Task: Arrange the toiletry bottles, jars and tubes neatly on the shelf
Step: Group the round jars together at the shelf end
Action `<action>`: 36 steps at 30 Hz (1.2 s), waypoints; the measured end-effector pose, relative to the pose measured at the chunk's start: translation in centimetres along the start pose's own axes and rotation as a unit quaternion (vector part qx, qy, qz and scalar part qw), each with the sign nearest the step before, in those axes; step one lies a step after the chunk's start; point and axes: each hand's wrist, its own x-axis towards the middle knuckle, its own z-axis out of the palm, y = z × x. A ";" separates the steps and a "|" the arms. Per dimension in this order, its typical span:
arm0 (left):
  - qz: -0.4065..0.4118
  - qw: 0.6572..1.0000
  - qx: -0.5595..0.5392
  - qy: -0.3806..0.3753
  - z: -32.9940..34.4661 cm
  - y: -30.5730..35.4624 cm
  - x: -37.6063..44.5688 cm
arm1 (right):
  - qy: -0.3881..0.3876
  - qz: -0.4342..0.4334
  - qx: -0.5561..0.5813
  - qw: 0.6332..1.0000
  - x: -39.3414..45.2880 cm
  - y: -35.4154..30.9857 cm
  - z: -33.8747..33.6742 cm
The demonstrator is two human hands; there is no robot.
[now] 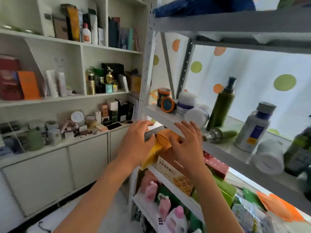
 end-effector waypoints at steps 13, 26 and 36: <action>0.099 0.991 -0.051 -0.078 6.7 -6.6 14.5 | 0.204 0.079 -0.124 0.968 10.2 3.6 7.2; 0.156 0.987 -0.016 -0.030 15.1 -9.8 25.2 | 0.336 0.173 -0.167 0.911 14.3 8.6 11.0; 0.148 0.987 -0.016 -0.061 18.6 -11.5 28.2 | 0.379 0.221 -0.212 0.873 15.2 8.3 11.8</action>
